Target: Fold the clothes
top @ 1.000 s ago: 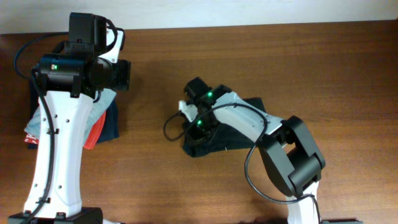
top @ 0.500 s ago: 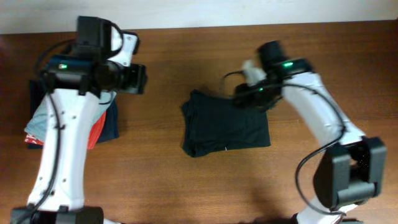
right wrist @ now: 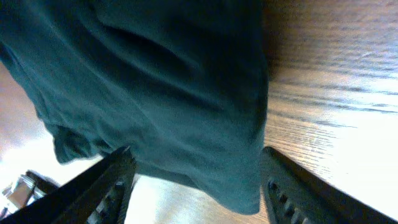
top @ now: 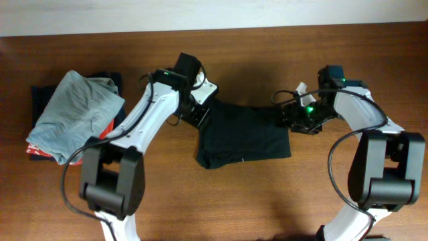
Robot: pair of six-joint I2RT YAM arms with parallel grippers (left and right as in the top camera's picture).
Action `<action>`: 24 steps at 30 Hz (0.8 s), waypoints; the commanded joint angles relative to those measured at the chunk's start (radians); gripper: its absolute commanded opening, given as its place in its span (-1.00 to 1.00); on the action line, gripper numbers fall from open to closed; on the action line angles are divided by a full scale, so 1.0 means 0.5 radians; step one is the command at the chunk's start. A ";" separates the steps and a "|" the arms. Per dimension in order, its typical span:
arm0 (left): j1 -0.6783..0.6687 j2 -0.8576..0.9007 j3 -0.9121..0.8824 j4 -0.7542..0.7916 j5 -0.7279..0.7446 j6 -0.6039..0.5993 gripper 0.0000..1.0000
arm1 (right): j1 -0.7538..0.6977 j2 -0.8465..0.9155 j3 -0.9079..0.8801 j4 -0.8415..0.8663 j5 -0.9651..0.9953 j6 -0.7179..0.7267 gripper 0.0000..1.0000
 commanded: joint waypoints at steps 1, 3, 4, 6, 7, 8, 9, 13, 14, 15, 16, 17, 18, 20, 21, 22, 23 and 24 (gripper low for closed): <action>-0.025 0.160 0.002 -0.044 0.023 0.062 0.12 | -0.005 0.007 -0.061 0.185 -0.199 -0.058 0.00; -0.038 0.213 0.002 -0.063 0.024 0.060 0.11 | 0.012 0.009 -0.071 0.248 -0.176 -0.021 -0.42; -0.043 0.231 0.002 -0.072 0.024 0.053 0.11 | 0.025 0.009 -0.072 0.268 -0.150 0.014 -0.49; -0.050 0.262 0.002 -0.106 0.060 0.050 0.11 | 0.054 0.010 -0.072 0.327 -0.069 0.047 -0.56; -0.055 0.277 0.002 -0.129 0.088 0.047 0.11 | 0.067 0.010 -0.072 0.366 -0.037 0.047 -0.57; -0.062 0.282 0.001 -0.147 0.108 0.047 0.11 | 0.080 0.010 -0.072 0.409 0.001 0.059 -0.57; -0.068 0.288 0.000 -0.154 0.112 0.047 0.11 | 0.091 0.012 -0.072 0.442 0.031 0.082 -0.57; -0.110 0.288 -0.002 -0.175 0.111 0.047 0.11 | 0.124 0.037 -0.072 0.530 0.117 0.156 -0.66; -0.121 0.288 -0.002 -0.175 0.110 0.047 0.11 | 0.130 0.050 -0.072 0.541 0.116 0.159 -0.67; -0.133 0.288 -0.003 -0.179 0.109 0.047 0.11 | 0.142 0.064 -0.072 0.551 0.116 0.159 -0.69; -0.142 0.288 -0.007 -0.176 0.104 0.046 0.07 | 0.156 0.080 -0.072 0.558 0.117 0.159 -0.69; -0.148 0.288 -0.012 -0.172 0.086 0.043 0.04 | 0.167 0.104 -0.072 0.566 0.121 0.159 -0.70; -0.157 0.288 -0.021 -0.159 0.039 0.030 0.03 | 0.182 0.134 -0.072 0.573 0.124 0.159 -0.70; -0.159 0.288 -0.037 -0.143 0.014 0.023 0.03 | 0.194 0.172 -0.072 0.575 0.146 0.166 -0.70; -0.159 0.288 -0.046 -0.136 0.015 0.022 0.02 | 0.199 0.192 -0.072 0.579 0.169 0.187 -0.74; -0.159 0.288 -0.059 -0.125 0.014 0.021 0.02 | 0.202 0.202 -0.072 0.581 0.203 0.208 -0.74; -0.159 0.288 -0.075 -0.111 0.012 0.016 -0.04 | 0.205 0.211 -0.072 0.582 0.240 0.229 -0.75; -0.159 0.288 -0.095 -0.090 0.013 0.016 -0.10 | 0.207 0.224 -0.072 0.590 0.286 0.259 -0.75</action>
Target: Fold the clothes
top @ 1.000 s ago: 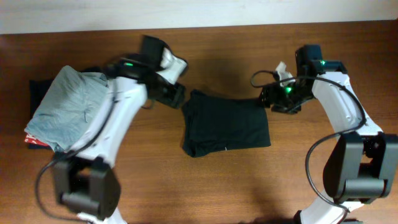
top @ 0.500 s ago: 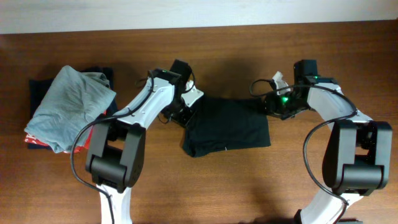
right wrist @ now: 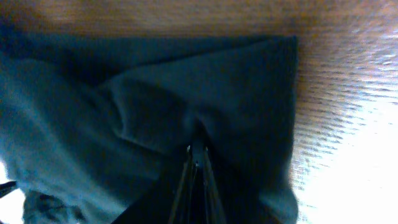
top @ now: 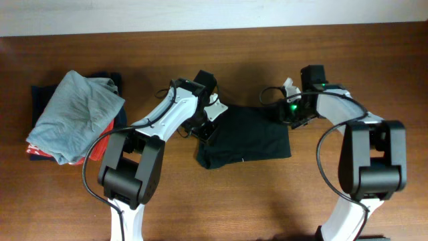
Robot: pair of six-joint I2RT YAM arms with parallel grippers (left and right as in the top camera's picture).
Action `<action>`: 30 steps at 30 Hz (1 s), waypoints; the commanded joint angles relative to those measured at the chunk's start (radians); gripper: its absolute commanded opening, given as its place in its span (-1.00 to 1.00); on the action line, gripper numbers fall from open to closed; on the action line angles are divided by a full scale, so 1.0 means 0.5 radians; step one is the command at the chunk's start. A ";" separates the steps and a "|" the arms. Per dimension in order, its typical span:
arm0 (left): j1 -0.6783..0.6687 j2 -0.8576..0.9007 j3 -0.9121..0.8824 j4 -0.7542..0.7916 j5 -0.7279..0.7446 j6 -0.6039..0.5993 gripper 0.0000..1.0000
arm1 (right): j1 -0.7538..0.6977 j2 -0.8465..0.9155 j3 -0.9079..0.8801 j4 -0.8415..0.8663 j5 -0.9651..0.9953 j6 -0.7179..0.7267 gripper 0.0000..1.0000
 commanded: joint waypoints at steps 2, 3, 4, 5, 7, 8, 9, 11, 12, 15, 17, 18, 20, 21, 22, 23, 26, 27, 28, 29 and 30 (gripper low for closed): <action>0.000 0.018 -0.114 0.078 -0.027 -0.002 -0.22 | 0.018 0.055 -0.011 0.028 0.156 0.100 -0.75; 0.000 0.018 -0.146 0.107 -0.027 -0.002 -0.23 | 0.018 0.055 -0.011 0.035 0.156 0.100 -0.75; 0.000 0.018 -0.180 0.138 -0.027 -0.002 -0.33 | 0.018 0.055 -0.011 0.037 0.156 0.099 -0.75; 0.000 0.018 -0.216 0.171 -0.027 -0.003 -0.46 | 0.018 0.055 -0.011 0.040 0.156 0.099 -0.74; 0.000 0.018 -0.265 0.199 -0.027 -0.017 -0.71 | 0.018 0.055 -0.011 0.040 0.156 0.099 -0.75; 0.000 0.018 -0.281 0.198 -0.026 -0.024 -0.87 | 0.018 0.055 -0.011 0.040 0.156 0.099 -0.74; 0.000 0.018 -0.289 0.189 -0.026 -0.040 -0.96 | 0.018 0.055 -0.011 0.041 0.156 0.100 -0.75; 0.000 0.018 -0.289 0.156 -0.025 -0.078 -0.99 | 0.018 0.055 -0.011 0.043 0.158 0.100 -0.75; 0.000 0.017 -0.288 0.125 -0.025 -0.104 -0.99 | 0.018 0.056 -0.011 0.048 0.170 0.101 -0.74; 0.000 0.014 -0.288 0.019 -0.024 -0.115 -0.99 | 0.018 0.056 -0.011 0.079 0.273 0.214 -0.77; 0.002 0.014 -0.288 -0.055 -0.026 -0.114 -0.99 | 0.018 0.058 -0.011 0.118 0.345 0.291 -0.79; 0.006 0.014 -0.288 -0.086 -0.026 -0.114 -0.99 | 0.018 0.059 -0.011 0.137 0.374 0.325 -0.78; 0.008 0.014 -0.288 -0.140 -0.027 -0.114 -0.99 | 0.018 0.059 -0.011 0.188 0.426 0.420 -0.78; 0.008 0.014 -0.288 -0.156 -0.027 -0.114 -0.99 | 0.018 0.059 -0.011 0.205 0.426 0.433 -0.78; 0.008 0.014 -0.288 -0.172 -0.027 -0.114 -0.99 | 0.018 0.059 -0.011 0.230 0.424 0.458 -0.78; 0.008 0.014 -0.288 -0.179 -0.032 -0.113 -0.99 | 0.018 0.059 -0.011 0.249 0.424 0.462 -0.78; 0.008 0.014 -0.288 -0.192 -0.098 -0.114 -0.99 | 0.018 0.059 -0.011 0.276 0.426 0.491 -0.78; 0.008 0.014 -0.288 -0.193 -0.111 -0.114 -0.99 | 0.018 0.059 -0.011 0.283 0.425 0.491 -0.78; 0.008 0.014 -0.288 -0.192 -0.111 -0.114 -0.99 | 0.018 0.059 -0.011 0.298 0.425 0.491 -0.77; 0.008 0.014 -0.288 -0.191 -0.111 -0.114 -0.99 | 0.018 0.059 -0.010 0.314 0.425 0.488 -0.74; 0.008 0.014 -0.288 -0.191 -0.111 -0.114 -0.99 | 0.016 0.058 -0.004 0.317 0.423 0.488 -0.73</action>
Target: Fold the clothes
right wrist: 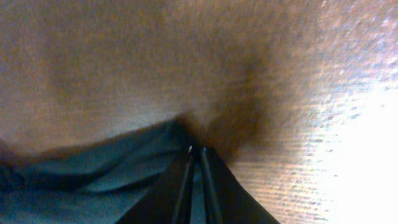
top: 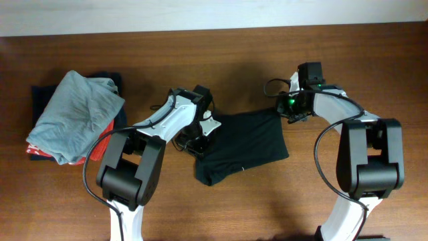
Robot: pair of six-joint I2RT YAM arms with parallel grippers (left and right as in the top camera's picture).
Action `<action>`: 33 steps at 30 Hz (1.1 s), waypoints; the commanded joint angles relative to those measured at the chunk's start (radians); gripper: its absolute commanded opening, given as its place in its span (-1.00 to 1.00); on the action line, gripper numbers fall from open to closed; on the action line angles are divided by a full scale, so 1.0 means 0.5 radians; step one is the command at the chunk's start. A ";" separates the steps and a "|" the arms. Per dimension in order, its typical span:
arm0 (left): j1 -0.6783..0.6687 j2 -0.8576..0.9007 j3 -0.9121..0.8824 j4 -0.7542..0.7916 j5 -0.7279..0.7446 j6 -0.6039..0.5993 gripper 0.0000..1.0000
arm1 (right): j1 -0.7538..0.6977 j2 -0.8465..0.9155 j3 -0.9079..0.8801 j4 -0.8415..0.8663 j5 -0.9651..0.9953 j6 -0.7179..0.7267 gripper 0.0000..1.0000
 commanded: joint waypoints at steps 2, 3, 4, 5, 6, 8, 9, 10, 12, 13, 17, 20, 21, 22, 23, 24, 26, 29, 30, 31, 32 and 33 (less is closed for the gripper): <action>0.005 0.040 -0.036 -0.031 -0.120 -0.018 -0.99 | -0.021 0.024 0.034 -0.027 0.034 -0.034 -0.69; 0.005 0.040 -0.021 -0.032 -0.119 -0.019 -0.99 | -0.034 -0.002 0.063 -0.067 -0.047 -0.112 -0.64; 0.005 0.039 -0.003 -0.039 -0.119 -0.020 -0.99 | -0.042 -0.022 0.077 -0.088 -0.086 -0.137 -0.60; 0.005 0.036 0.027 -0.047 -0.119 -0.029 -0.98 | -0.048 -0.053 0.093 -0.117 -0.127 -0.172 -0.56; 0.005 0.027 0.073 -0.063 -0.117 -0.043 -0.89 | -0.063 -0.113 0.114 -0.193 -0.139 -0.178 -0.53; 0.005 0.010 0.163 -0.098 -0.118 -0.048 -0.74 | -0.076 -0.203 0.117 -0.288 -0.139 -0.180 -0.45; 0.005 0.001 0.208 -0.120 -0.118 -0.048 -0.63 | -0.077 -0.237 0.117 -0.326 -0.144 -0.196 -0.38; 0.005 -0.009 0.269 -0.149 -0.118 -0.048 -0.58 | -0.083 -0.285 0.117 -0.387 -0.167 -0.237 -0.30; 0.005 -0.023 0.375 -0.200 -0.119 -0.048 -0.47 | -0.084 -0.348 0.117 -0.506 -0.175 -0.270 -0.14; 0.006 -0.027 0.435 -0.224 -0.121 -0.048 -0.44 | -0.084 -0.369 0.117 -0.571 -0.173 -0.273 -0.01; 0.017 -0.028 0.638 -0.306 -0.198 -0.050 -0.31 | -0.112 -0.376 0.113 -0.829 -0.169 -0.361 0.28; 0.047 -0.028 0.753 -0.349 -0.320 -0.110 -0.31 | -0.141 -0.323 0.105 -0.888 -0.231 -0.551 0.32; 0.063 -0.029 0.785 -0.361 -0.352 -0.122 -0.31 | -0.153 -0.304 0.105 -0.900 -0.271 -0.634 0.33; 0.084 -0.032 0.820 -0.377 -0.386 -0.155 -0.31 | -0.164 -0.279 0.105 -0.906 -0.317 -0.710 0.36; 0.107 -0.033 0.858 -0.395 -0.404 -0.183 -0.31 | -0.173 -0.253 0.105 -0.912 -0.376 -0.791 0.36; 0.129 -0.036 0.892 -0.412 -0.403 -0.196 -0.31 | -0.178 -0.230 0.105 -0.914 -0.423 -0.844 0.38; 0.191 -0.050 0.977 -0.459 -0.412 -0.262 -0.32 | -0.179 -0.172 0.105 -0.912 -0.467 -0.916 0.39; 0.311 -0.101 1.100 -0.537 -0.419 -0.377 -0.31 | -0.175 -0.076 0.105 -0.914 -0.493 -0.990 0.39; 0.362 -0.133 1.137 -0.558 -0.419 -0.409 -0.31 | -0.175 -0.037 0.105 -0.912 -0.515 -1.012 0.40; 0.398 -0.159 1.157 -0.571 -0.418 -0.420 -0.31 | -0.175 -0.011 0.105 -0.911 -0.527 -1.019 0.39; 0.443 -0.195 1.176 -0.580 -0.418 -0.419 -0.31 | -0.175 0.027 0.105 -0.904 -0.546 -1.026 0.38; 0.488 -0.239 1.183 -0.586 -0.419 -0.419 -0.31 | -0.175 0.063 0.105 -0.899 -0.596 -1.072 0.39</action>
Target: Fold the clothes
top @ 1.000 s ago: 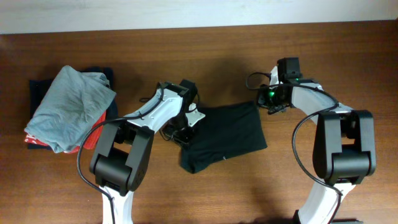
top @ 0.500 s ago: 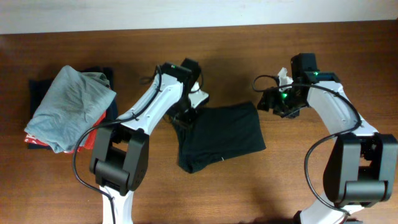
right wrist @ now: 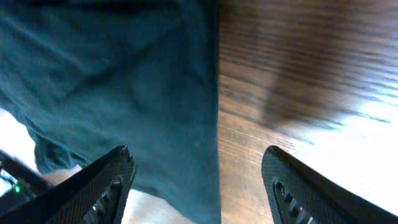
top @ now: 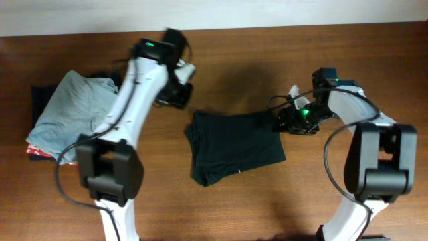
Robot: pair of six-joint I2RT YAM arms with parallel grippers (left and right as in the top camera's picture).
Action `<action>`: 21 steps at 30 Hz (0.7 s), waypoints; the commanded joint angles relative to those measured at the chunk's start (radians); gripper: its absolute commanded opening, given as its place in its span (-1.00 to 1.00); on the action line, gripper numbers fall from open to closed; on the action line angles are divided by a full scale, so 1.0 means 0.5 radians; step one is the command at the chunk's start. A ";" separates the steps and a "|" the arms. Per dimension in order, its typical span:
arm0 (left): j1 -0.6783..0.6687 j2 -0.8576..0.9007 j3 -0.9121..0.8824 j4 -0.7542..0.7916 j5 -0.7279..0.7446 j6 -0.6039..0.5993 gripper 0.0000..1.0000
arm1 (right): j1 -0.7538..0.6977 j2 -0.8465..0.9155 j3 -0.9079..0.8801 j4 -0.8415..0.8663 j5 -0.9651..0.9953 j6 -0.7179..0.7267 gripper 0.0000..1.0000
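Observation:
A dark teal garment lies folded in a rough rectangle at the middle of the table. My right gripper is at its back right corner. In the right wrist view that gripper is open, with the garment and its straight right edge lying between the two fingers over the wood. My left gripper hangs well behind and to the left of the garment, apart from it. Its jaws are too dark and small in the overhead view to read.
At the left edge of the table sits a pile of clothes: a crumpled grey garment on top of dark blue and red pieces. The right arm's cable loops beside the garment's back right corner.
My right gripper was shut on the garment's back right corner; now it is open over that corner. The left gripper has gone from the garment's back left corner to the back left, off the cloth.
First both grippers stood at the garment's back corners, the right one open around the edge. Then the right gripper was shut on the cloth. Later the garment lay a little nearer the front, still held. Now the right gripper is open, the left is away from the cloth, and the garment lies flat.

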 commanded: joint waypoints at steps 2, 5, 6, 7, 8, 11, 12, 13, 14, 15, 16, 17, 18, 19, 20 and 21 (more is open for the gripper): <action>0.181 -0.260 0.085 -0.032 -0.040 -0.095 -0.30 | -0.006 0.156 0.011 0.007 -0.282 -0.263 0.39; 0.282 -0.368 0.085 -0.061 -0.040 -0.095 -0.29 | -0.002 0.240 0.011 0.005 -0.406 -0.306 0.37; 0.311 -0.397 0.085 -0.069 -0.040 -0.095 -0.29 | 0.001 0.259 0.011 0.005 -0.430 -0.307 0.37; 0.337 -0.423 0.085 -0.076 -0.040 -0.095 -0.29 | 0.008 0.275 0.011 0.005 -0.444 -0.309 0.37; 0.360 -0.446 0.085 -0.082 -0.040 -0.095 -0.29 | 0.021 0.289 0.009 0.005 -0.464 -0.320 0.37; 0.402 -0.489 0.085 -0.085 -0.040 -0.094 -0.29 | 0.067 0.301 0.008 -0.002 -0.481 -0.344 0.26; 0.407 -0.496 0.085 -0.086 -0.040 -0.094 -0.29 | 0.082 0.301 0.008 0.000 -0.478 -0.344 0.15; 0.410 -0.499 0.085 -0.089 -0.041 -0.094 -0.29 | 0.089 0.301 0.008 0.007 -0.478 -0.343 -0.03; 0.410 -0.500 0.085 -0.093 -0.041 -0.094 -0.28 | 0.089 0.301 0.008 0.011 -0.477 -0.334 -0.22; 0.410 -0.500 0.085 -0.101 -0.041 -0.093 -0.29 | 0.079 0.301 0.009 0.013 -0.462 -0.321 -0.49; 0.410 -0.500 0.085 -0.107 -0.041 -0.085 -0.29 | 0.066 0.297 0.011 0.013 -0.416 -0.269 -0.63; 0.410 -0.500 0.085 -0.112 -0.042 -0.081 -0.29 | 0.051 0.290 0.014 0.013 -0.363 -0.225 -0.74; 0.410 -0.500 0.085 -0.115 -0.042 -0.079 -0.29 | 0.033 0.278 0.019 0.011 -0.307 -0.190 -0.86; 0.410 -0.500 0.085 -0.119 -0.042 -0.079 -0.29 | 0.017 0.260 0.024 0.010 -0.266 -0.172 -0.92; 0.410 -0.500 0.085 -0.120 -0.042 -0.079 -0.28 | -0.002 0.224 0.034 0.004 -0.214 -0.130 -0.91; 0.410 -0.500 0.085 -0.120 -0.042 -0.079 -0.29 | -0.021 0.187 0.048 -0.008 -0.176 -0.099 -0.91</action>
